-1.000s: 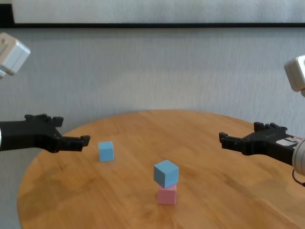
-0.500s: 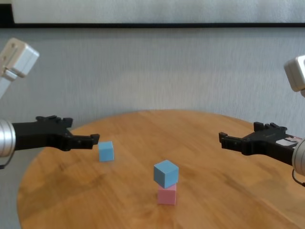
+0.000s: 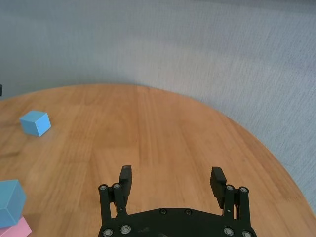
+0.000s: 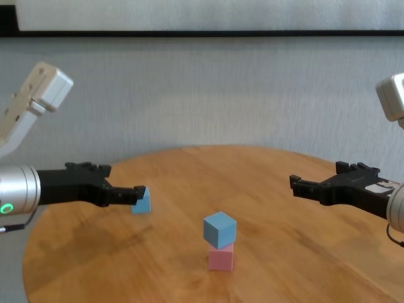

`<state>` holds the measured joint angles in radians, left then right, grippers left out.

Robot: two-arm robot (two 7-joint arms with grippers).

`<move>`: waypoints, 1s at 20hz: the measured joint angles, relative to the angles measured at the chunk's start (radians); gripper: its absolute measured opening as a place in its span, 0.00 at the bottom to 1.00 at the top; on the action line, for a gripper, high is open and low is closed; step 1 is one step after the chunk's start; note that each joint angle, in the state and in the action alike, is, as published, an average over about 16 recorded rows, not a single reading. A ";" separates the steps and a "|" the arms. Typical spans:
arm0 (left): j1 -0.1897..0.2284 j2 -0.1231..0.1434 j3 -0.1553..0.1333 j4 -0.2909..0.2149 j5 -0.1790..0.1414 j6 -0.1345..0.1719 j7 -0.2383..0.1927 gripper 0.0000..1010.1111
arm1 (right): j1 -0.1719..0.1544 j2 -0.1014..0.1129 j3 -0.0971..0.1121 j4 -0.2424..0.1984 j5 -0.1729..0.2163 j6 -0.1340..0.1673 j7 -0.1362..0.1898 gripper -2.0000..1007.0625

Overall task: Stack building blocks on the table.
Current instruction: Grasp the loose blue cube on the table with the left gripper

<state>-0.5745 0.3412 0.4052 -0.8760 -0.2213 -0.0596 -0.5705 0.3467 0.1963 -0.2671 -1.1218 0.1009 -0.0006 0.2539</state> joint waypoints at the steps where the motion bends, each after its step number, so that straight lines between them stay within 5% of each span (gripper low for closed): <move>1: -0.006 -0.005 0.001 0.013 0.000 -0.004 -0.003 0.99 | 0.000 0.000 0.000 0.000 0.000 0.000 0.000 1.00; 11: -0.046 -0.043 0.009 0.113 0.001 -0.037 -0.028 0.99 | 0.000 0.000 0.000 0.000 0.000 0.000 0.000 1.00; 20: -0.069 -0.062 0.025 0.141 0.021 -0.021 -0.027 0.99 | 0.000 0.000 0.000 0.000 0.000 0.000 0.000 1.00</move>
<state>-0.6435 0.2790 0.4298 -0.7351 -0.2000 -0.0808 -0.5975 0.3467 0.1963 -0.2671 -1.1218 0.1010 -0.0006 0.2539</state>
